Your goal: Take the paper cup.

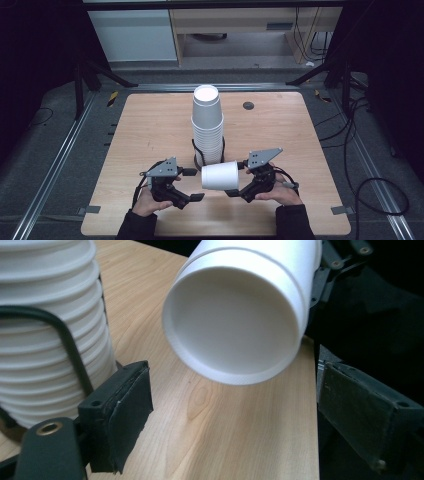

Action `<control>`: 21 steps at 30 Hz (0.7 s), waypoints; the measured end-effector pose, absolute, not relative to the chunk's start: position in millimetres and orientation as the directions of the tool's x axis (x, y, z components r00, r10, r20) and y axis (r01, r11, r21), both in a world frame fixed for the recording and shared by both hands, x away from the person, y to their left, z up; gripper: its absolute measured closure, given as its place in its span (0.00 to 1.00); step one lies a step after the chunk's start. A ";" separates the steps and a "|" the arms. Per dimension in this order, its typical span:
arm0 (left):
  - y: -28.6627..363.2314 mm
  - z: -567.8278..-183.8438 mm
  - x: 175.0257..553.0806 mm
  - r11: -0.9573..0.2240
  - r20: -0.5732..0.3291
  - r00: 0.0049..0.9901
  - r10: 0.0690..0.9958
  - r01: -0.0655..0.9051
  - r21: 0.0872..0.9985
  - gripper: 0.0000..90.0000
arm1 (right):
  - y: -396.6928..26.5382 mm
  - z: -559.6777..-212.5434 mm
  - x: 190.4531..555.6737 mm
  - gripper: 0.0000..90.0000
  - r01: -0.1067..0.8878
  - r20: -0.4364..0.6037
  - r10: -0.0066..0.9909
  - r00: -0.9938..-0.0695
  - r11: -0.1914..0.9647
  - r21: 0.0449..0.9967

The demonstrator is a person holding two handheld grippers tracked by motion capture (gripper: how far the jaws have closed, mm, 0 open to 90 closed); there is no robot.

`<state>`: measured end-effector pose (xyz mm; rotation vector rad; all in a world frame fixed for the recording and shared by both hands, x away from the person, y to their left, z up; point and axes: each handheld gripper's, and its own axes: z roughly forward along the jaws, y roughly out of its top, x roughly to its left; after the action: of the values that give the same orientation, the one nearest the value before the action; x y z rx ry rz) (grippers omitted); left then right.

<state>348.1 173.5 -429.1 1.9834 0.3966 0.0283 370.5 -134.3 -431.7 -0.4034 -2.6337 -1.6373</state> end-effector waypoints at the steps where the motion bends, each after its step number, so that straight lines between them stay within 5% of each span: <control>1: 173.4 -428.4 348.4 -0.386 -0.153 0.945 0.289 0.261 0.884 0.14 | -133.9 -430.7 370.6 0.11 0.222 0.145 0.206 -0.968 0.423 0.878; 21: 154.7 -420.9 358.3 -0.477 -0.157 0.966 0.204 0.238 0.846 0.15 | -116.5 -429.5 376.6 0.11 0.194 0.134 0.149 -0.980 0.527 0.828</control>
<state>358.3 154.7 -420.9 2.0826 0.3123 -0.0418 376.6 -116.5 -429.5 -0.3039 -2.7040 -1.4749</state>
